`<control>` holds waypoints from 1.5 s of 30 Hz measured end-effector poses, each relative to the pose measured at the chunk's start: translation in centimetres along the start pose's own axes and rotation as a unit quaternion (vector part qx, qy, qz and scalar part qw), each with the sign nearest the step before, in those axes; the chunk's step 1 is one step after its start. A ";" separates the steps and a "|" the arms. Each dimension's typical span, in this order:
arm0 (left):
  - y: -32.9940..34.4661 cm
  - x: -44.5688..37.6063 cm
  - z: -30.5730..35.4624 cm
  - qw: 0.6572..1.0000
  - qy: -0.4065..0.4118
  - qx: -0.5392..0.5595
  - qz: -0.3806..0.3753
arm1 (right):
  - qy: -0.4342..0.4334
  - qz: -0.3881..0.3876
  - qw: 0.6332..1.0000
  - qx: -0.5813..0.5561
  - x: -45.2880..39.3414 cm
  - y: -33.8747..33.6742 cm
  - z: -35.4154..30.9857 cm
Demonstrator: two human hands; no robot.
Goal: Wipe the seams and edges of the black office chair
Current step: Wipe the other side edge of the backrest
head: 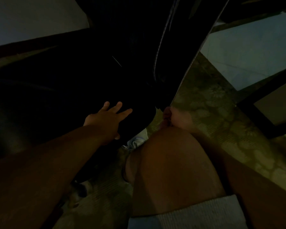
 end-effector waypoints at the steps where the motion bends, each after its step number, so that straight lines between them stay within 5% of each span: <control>1: 0.1 -0.1 0.0 1.000 0.000 0.002 0.002 | -0.014 0.010 1.000 0.022 0.0 -0.4 -0.2; 11: 1.0 -0.2 -0.4 1.000 0.009 -0.002 0.008 | -0.055 0.113 0.969 0.212 1.1 -0.3 -0.3; 15: 1.2 0.0 -0.3 1.000 0.008 -0.002 0.000 | -0.078 0.049 0.948 0.305 0.9 0.7 0.6; 19: 1.2 0.1 -0.6 1.000 0.012 -0.003 -0.001 | -0.070 0.112 0.929 0.345 0.8 -0.4 0.1; 22: 1.4 0.3 -0.6 1.000 0.015 -0.001 -0.002 | -0.094 0.037 0.931 0.350 1.2 0.0 0.5; 26: 1.3 0.4 -0.6 1.000 0.014 0.001 -0.002 | -0.113 0.067 0.900 0.416 0.6 -1.2 1.0; 29: 1.6 0.5 -0.7 1.000 0.020 0.000 0.000 | -0.137 0.003 0.904 0.404 1.9 -0.7 1.0; 33: 1.7 1.0 -0.7 1.000 0.026 0.008 -0.001 | -0.141 0.077 0.880 0.446 1.4 -0.7 1.3; 39: 1.7 1.6 -0.4 1.000 0.025 0.017 -0.002 | -0.124 0.063 0.916 0.376 1.8 -0.8 1.7; 45: 1.2 1.6 -0.5 0.998 0.022 0.059 -0.016 | -0.047 0.020 0.992 0.115 3.4 -0.4 1.5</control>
Point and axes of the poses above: each hand's wrist, its own x-axis away from the middle knuckle, its own y-axis out of the palm, z = x × y, the point moved 1 cm from there along -x, towards the middle knuckle, and after that the axes turned 11 degrees about -x, right-handed, at the moved point
